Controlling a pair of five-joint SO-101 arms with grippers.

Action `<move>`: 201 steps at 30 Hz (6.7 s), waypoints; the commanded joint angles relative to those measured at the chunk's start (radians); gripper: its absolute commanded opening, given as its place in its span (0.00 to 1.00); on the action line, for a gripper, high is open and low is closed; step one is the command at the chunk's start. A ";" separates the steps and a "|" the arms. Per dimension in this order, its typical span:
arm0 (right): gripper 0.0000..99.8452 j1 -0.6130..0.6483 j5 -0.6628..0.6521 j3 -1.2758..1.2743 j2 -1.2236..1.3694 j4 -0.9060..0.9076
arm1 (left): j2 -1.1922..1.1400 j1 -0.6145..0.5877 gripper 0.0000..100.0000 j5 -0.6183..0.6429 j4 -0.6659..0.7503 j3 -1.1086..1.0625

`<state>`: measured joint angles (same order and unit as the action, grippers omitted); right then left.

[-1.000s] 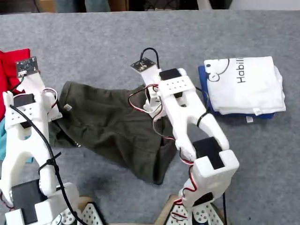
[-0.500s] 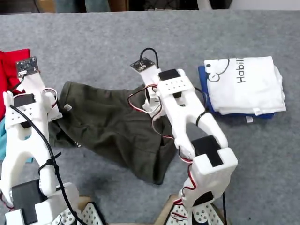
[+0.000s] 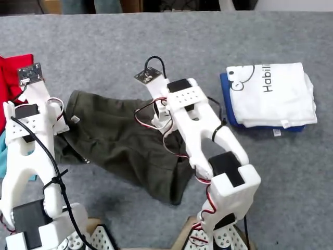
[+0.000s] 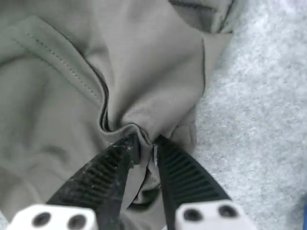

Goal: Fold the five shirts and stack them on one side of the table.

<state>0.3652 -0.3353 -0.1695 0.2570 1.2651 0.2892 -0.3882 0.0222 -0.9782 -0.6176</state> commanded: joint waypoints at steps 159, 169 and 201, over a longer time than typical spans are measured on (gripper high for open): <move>0.11 0.238 0.354 -0.165 -0.377 0.290 | -0.173 -0.130 0.03 0.132 0.066 0.067; 0.11 0.241 0.350 -0.053 -0.526 0.348 | -0.173 -0.130 0.03 0.132 0.066 0.067; 0.11 -0.034 0.192 -0.242 -0.269 0.135 | -0.173 -0.131 0.03 0.132 0.069 0.054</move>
<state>0.2869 -0.1435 -0.4166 -0.0084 1.3679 0.1082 -0.5171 0.1603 -0.9198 -0.5669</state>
